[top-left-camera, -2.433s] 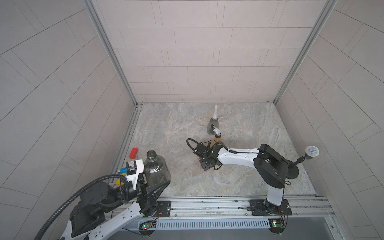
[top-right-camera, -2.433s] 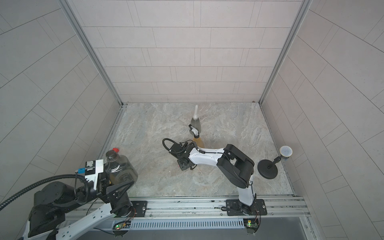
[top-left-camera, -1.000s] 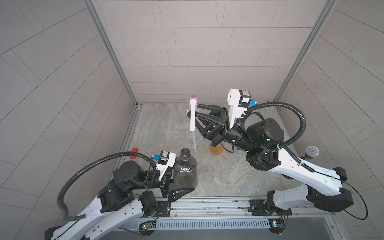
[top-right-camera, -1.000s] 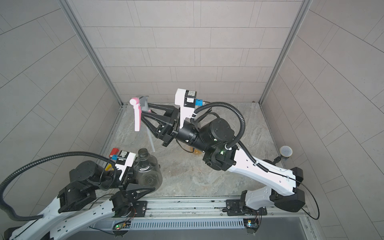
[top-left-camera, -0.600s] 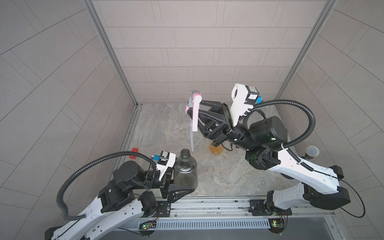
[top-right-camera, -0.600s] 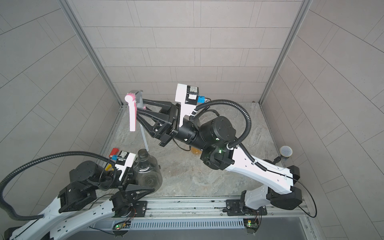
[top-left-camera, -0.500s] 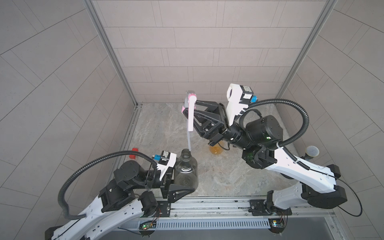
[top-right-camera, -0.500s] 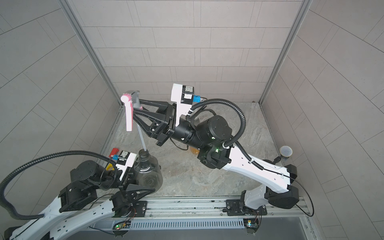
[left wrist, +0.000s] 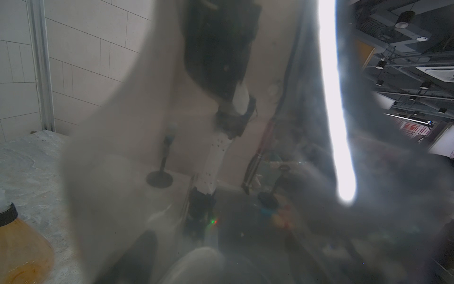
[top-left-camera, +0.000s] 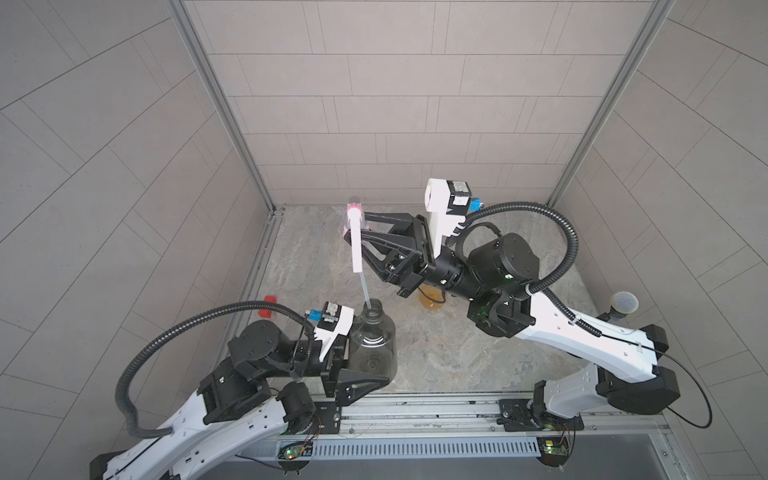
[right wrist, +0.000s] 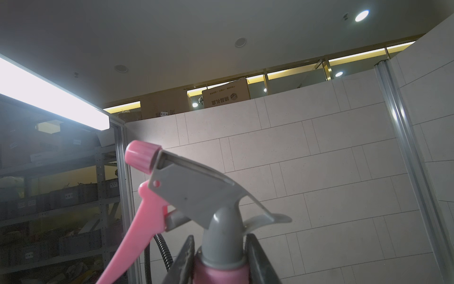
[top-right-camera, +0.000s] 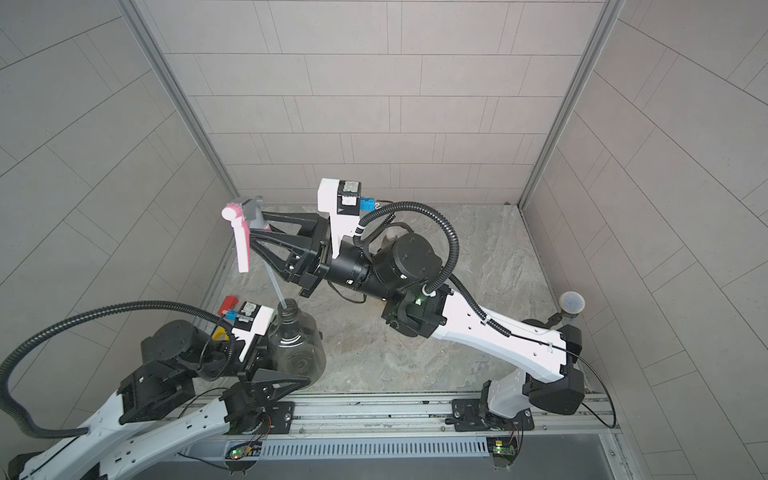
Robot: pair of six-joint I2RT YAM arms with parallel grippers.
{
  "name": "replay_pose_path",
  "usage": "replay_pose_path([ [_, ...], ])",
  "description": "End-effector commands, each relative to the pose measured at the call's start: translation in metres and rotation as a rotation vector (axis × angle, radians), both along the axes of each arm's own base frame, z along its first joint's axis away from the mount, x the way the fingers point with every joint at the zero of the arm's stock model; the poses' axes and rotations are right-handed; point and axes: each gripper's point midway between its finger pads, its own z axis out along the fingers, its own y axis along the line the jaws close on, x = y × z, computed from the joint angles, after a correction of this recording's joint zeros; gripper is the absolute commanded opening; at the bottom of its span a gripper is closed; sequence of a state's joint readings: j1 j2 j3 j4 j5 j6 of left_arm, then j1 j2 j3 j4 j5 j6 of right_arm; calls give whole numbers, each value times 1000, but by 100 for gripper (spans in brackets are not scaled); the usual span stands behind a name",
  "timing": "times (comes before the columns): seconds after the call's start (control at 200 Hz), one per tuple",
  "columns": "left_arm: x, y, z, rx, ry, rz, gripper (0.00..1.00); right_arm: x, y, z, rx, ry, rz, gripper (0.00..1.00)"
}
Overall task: Attach spray nozzles to spray bottles
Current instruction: Insert the spray nozzle into the spray bottle.
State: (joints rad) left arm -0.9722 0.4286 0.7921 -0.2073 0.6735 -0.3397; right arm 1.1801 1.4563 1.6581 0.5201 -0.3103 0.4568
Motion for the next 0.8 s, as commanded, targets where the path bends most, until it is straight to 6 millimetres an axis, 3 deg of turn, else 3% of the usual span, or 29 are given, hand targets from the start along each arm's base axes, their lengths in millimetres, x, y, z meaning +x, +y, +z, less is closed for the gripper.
replay_pose_path([
  [0.0,-1,5,15,-41,-51,15,0,-17,-27,25,80,-35,27,23],
  [0.09,0,8,19,-49,-60,33,0,-21,-29,22,72,-33,42,23],
  [0.41,0,22,37,-46,-119,91,0,-24,-21,-37,-45,35,90,31],
  [0.795,11,22,25,33,-116,148,0,-22,-17,-80,-236,62,40,34],
])
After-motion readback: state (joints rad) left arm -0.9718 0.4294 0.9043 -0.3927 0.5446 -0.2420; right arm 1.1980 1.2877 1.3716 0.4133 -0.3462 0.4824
